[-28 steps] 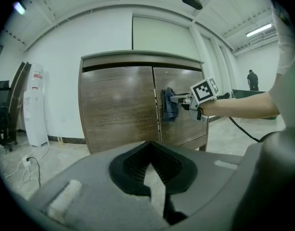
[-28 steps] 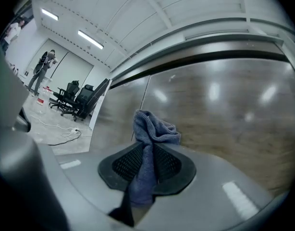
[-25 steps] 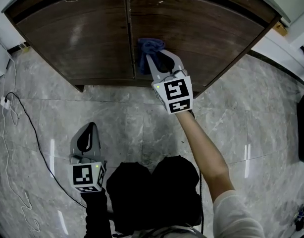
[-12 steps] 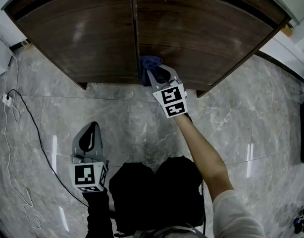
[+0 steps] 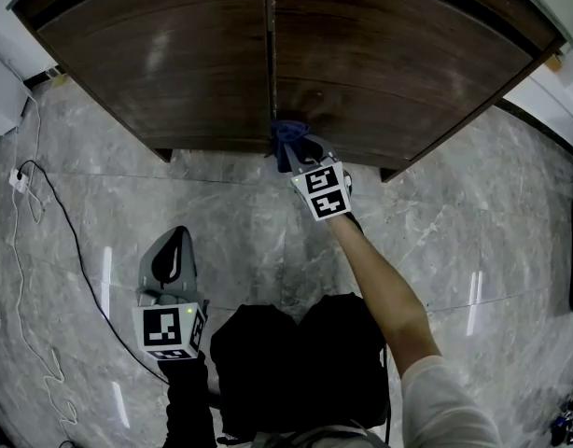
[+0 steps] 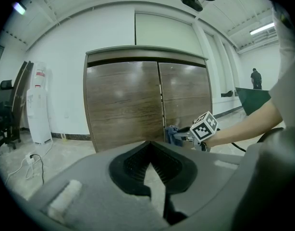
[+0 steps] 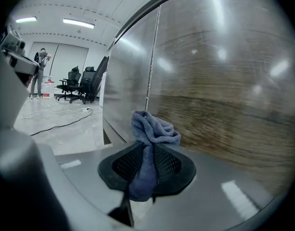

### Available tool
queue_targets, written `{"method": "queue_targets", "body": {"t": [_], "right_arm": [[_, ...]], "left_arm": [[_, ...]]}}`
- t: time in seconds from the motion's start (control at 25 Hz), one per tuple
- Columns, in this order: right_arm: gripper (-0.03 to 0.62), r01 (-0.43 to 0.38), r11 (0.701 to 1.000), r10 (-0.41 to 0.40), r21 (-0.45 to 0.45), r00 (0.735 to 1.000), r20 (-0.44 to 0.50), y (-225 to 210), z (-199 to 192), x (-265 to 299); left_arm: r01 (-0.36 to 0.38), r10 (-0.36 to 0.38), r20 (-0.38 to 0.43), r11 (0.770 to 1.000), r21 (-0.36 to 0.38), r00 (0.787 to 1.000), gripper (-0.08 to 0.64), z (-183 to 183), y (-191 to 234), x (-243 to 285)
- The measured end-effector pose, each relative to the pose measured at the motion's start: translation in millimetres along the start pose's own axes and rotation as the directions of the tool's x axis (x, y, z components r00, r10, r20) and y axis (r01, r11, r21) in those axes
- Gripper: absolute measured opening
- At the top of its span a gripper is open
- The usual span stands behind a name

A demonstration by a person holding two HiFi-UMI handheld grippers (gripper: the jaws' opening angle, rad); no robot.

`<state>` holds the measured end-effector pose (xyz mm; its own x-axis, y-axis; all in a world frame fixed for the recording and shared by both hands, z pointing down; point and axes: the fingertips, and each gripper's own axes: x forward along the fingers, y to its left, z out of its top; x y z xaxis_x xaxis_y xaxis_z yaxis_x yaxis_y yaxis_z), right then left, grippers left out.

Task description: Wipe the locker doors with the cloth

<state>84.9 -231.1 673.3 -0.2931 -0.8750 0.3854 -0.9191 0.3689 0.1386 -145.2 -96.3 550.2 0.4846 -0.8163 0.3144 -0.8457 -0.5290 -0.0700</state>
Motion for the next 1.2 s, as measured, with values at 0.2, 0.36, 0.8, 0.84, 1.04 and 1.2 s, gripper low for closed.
{"method": "queue_targets", "body": {"t": [0.2, 0.36, 0.8, 0.84, 1.04, 1.2], "right_arm": [[0.069, 0.001, 1.000, -0.001, 0.001, 1.000, -0.001, 2.6, 8.1, -2.0], [0.067, 0.011, 0.999, -0.008, -0.039, 0.996, 0.087, -0.2, 64.4, -17.6], [0.066, 0.062, 0.997, -0.046, -0.051, 0.961, 0.272, -13.6, 223.3, -64.5], [0.066, 0.066, 0.996, -0.048, -0.054, 0.959, 0.279, -13.9, 229.8, -66.2], [0.067, 0.081, 0.995, -0.059, -0.059, 0.950, 0.306, -17.2, 253.2, -74.2], [0.067, 0.087, 0.994, -0.059, -0.070, 0.942, 0.329, -18.8, 276.9, -82.3]], "left_arm": [[-0.005, 0.005, -0.003, 1.000, -0.006, 1.000, 0.002, -2.6, 3.1, -3.2], [-0.003, 0.003, 0.004, 1.000, -0.014, 1.000, 0.002, -0.7, 3.2, -3.8], [0.005, -0.004, 0.024, 0.999, -0.032, 1.000, 0.003, 5.1, 1.7, -10.1], [0.004, -0.003, 0.026, 0.999, -0.032, 1.000, 0.002, 5.7, 2.1, -10.8], [0.004, -0.003, 0.028, 0.999, -0.032, 1.000, 0.002, 5.6, 4.3, -13.0], [0.008, -0.007, 0.031, 1.000, -0.029, 0.999, 0.002, 7.8, 3.3, -13.5]]}}
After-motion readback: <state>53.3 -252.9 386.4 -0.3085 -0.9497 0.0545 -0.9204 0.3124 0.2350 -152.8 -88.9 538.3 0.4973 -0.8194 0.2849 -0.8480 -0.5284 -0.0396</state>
